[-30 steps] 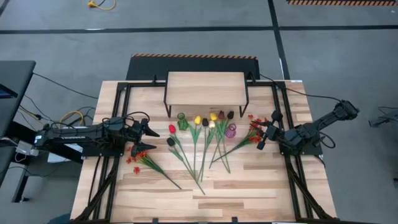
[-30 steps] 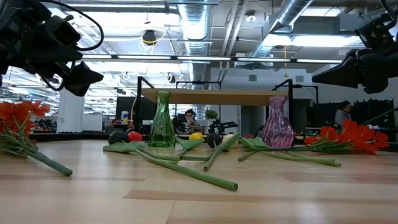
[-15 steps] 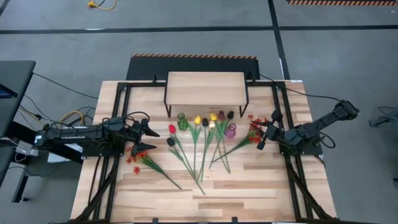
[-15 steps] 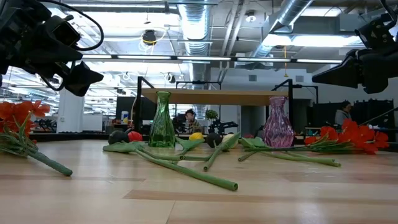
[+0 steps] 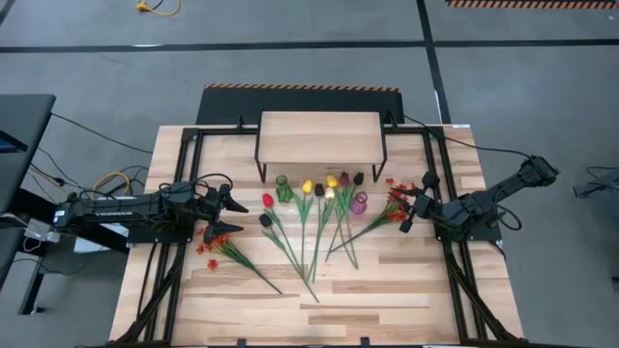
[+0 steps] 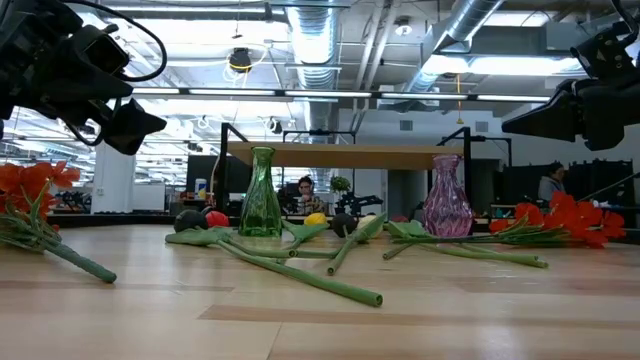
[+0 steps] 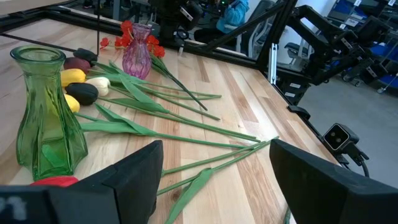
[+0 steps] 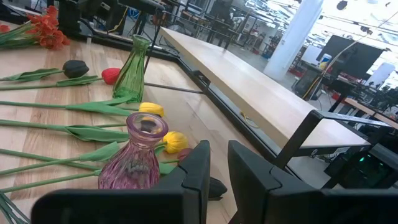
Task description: Pick and place flowers into a vace then onto a shelf
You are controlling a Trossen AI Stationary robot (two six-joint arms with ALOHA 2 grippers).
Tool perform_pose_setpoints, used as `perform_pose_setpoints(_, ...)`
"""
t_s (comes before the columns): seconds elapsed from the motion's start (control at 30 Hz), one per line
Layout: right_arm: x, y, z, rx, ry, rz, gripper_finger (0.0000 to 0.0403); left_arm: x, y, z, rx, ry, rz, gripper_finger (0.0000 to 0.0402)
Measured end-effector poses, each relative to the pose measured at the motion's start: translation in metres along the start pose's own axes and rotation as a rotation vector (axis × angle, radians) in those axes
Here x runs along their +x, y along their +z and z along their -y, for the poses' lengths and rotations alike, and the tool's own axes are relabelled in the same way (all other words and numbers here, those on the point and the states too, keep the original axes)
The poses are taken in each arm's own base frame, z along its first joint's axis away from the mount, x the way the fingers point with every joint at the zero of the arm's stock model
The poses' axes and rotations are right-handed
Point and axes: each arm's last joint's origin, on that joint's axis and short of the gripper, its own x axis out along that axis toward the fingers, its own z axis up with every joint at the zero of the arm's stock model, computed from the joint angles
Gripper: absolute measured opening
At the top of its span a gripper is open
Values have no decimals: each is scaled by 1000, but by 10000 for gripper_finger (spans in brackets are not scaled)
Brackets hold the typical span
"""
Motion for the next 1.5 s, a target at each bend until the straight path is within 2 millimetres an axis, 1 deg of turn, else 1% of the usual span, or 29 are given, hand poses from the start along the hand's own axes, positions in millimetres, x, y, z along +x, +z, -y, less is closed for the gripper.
perform_pose_setpoints(1.23,0,0,0,-1,0,0,52,0,0,0,0,0,1,284)
perform_pose_setpoints(1.4,0,0,0,-96,0,0,52,0,0,0,0,0,0,284)
perform_pose_setpoints(1.5,0,0,0,-97,0,0,52,0,0,0,0,0,0,284)
